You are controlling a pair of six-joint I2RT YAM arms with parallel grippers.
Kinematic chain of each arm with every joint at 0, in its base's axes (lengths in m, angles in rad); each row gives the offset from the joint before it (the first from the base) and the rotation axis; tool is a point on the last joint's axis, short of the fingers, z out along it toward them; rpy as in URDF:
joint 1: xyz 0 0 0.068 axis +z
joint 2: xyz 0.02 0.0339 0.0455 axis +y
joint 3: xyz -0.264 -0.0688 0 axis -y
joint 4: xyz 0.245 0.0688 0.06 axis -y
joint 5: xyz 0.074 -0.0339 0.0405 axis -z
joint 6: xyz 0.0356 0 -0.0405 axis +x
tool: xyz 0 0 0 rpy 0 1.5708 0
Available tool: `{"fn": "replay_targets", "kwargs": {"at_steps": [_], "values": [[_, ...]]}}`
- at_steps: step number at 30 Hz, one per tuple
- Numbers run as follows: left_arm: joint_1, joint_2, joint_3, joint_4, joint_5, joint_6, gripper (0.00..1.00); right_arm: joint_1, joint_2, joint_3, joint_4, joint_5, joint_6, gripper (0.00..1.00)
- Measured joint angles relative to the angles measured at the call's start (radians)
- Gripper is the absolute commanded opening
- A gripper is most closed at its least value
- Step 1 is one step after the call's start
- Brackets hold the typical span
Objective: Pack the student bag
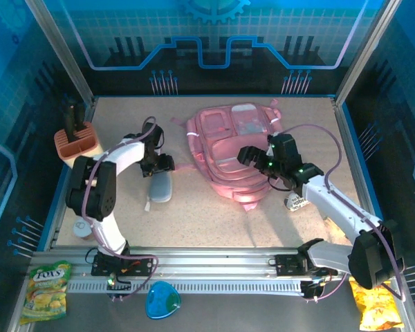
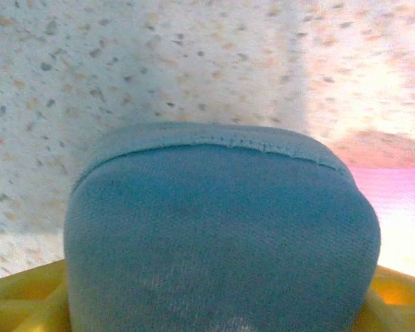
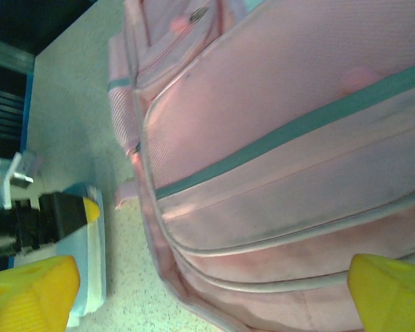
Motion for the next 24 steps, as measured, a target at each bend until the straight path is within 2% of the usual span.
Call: {"fn": "replay_targets", "kwargs": {"at_steps": [7,12,20,24], "values": [[-0.005,-0.201,-0.067,0.153,0.193,-0.156,0.64,0.175,0.12,0.053,0.069,0.014,-0.057,1.0],[-0.027,-0.267,-0.1,0.283,0.293,-0.288,0.63,0.275,0.209,0.097,0.148,-0.003,-0.081,0.98],[-0.06,-0.27,-0.108,0.369,0.366,-0.394,0.63,0.344,0.307,0.158,0.247,-0.077,-0.101,0.95],[-0.061,-0.27,-0.111,0.391,0.382,-0.418,0.63,0.367,0.349,0.19,0.273,-0.104,-0.105,0.87]]}}
